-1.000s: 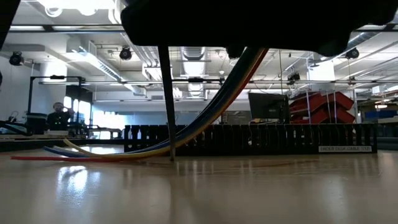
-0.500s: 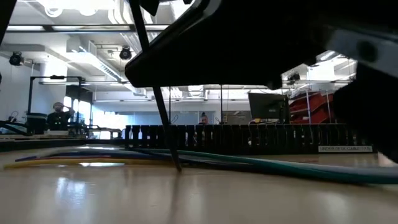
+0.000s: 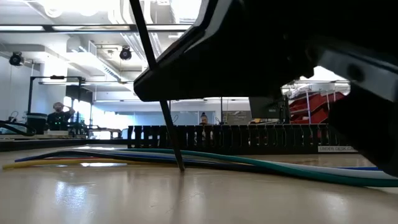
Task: Ziptie cables
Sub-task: Wrap the cable wires with black zip tie
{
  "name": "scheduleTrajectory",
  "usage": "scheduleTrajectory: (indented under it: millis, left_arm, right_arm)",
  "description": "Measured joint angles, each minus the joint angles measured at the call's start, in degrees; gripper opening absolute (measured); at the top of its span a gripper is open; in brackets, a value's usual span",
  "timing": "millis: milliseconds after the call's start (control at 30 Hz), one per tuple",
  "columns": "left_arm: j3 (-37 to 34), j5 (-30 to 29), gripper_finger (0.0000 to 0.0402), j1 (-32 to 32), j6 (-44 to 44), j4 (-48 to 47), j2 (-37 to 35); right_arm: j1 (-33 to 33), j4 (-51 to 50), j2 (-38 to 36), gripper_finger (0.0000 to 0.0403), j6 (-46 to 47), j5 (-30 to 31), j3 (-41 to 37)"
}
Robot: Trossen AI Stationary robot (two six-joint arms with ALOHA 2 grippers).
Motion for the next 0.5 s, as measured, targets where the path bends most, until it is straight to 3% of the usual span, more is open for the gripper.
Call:
scheduleTrajectory:
  millis: [133, 267, 367, 500]
  left_arm:
    - [-1.4, -12.3, 0.0194, -9.0, -1.6, -3.1, -1.0]
    - [-6.7, -27.3, 0.0177, -18.6, -5.3, 4.4, -2.0]
    - [-13.7, -39.8, 0.0166, -25.4, -8.0, 15.3, -1.7]
    - [-24.4, -48.0, 0.0158, -30.6, -9.7, 40.0, 3.1]
  right_arm:
    - [-0.2, 0.5, 0.0, 0.0000, 0.3, 0.5, 0.0]
    - [-0.9, 1.2, 0.0, 0.0000, 5.7, 0.1, 0.0]
    - [-1.4, 1.2, 0.0, 0.0000, 9.6, -0.8, -0.1]
    - [-1.5, 2.8, 0.0, 0.0000, 12.3, -1.2, -0.2]
